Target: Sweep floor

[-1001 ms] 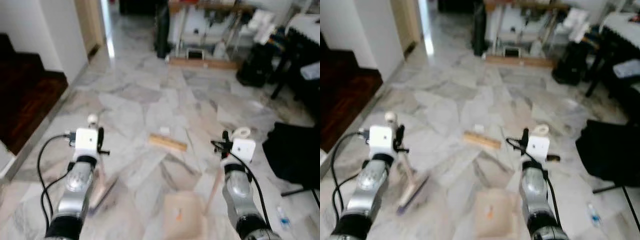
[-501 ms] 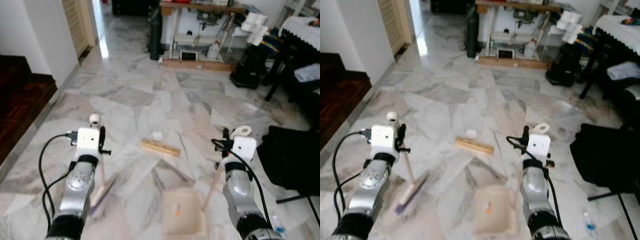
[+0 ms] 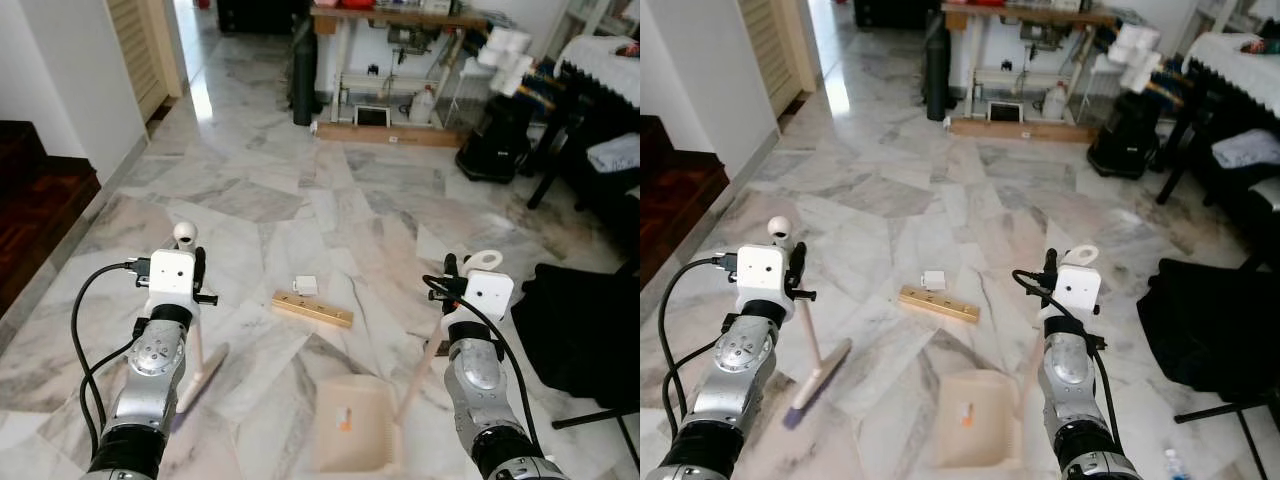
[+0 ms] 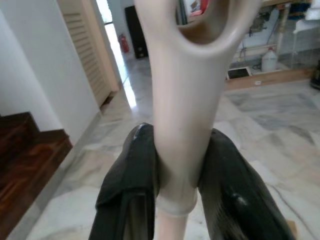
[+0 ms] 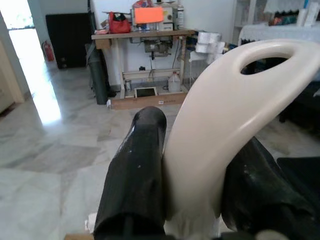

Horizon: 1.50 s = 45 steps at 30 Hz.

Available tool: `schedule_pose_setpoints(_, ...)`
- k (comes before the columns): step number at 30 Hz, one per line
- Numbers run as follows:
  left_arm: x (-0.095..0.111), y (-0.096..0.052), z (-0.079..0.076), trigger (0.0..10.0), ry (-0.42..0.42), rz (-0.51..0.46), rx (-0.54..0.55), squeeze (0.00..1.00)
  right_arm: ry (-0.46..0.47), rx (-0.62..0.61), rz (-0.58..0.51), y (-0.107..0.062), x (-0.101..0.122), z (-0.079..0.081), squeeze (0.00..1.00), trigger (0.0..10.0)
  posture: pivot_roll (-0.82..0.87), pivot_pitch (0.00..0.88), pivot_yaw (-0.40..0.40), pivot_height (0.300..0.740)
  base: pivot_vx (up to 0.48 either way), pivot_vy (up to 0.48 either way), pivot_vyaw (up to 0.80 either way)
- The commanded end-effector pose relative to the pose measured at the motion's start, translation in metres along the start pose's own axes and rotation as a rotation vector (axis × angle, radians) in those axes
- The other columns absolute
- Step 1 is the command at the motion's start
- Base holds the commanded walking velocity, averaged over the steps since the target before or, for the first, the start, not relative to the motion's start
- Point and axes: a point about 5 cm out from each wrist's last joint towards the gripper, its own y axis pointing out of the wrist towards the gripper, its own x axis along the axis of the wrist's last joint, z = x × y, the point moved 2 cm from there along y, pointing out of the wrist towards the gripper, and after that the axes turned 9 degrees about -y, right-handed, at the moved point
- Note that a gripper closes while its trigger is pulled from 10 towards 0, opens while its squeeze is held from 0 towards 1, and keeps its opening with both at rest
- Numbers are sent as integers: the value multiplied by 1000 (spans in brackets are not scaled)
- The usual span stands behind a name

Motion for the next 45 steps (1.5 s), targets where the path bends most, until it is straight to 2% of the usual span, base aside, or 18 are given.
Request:
schedule_pose_setpoints(1, 11, 4, -8, 10000, -8, -52, -26, 0, -13, -20, -32, 4, 6, -8, 0, 10000, 103, 0, -26, 740, 360, 0, 0)
schedule_pose_setpoints(30, 15, 6, -5, 10000, -6, -67, -8, 0, -11, -23, -36, 6, 8, -9, 0, 10000, 104, 4, -29, 740, 369, 0, 0)
schedule_pose_setpoints(45, 15, 4, -5, 10000, -5, -68, -9, 0, -5, 8, -36, 3, 7, -3, 0, 10000, 104, 9, -27, 740, 360, 0, 0)
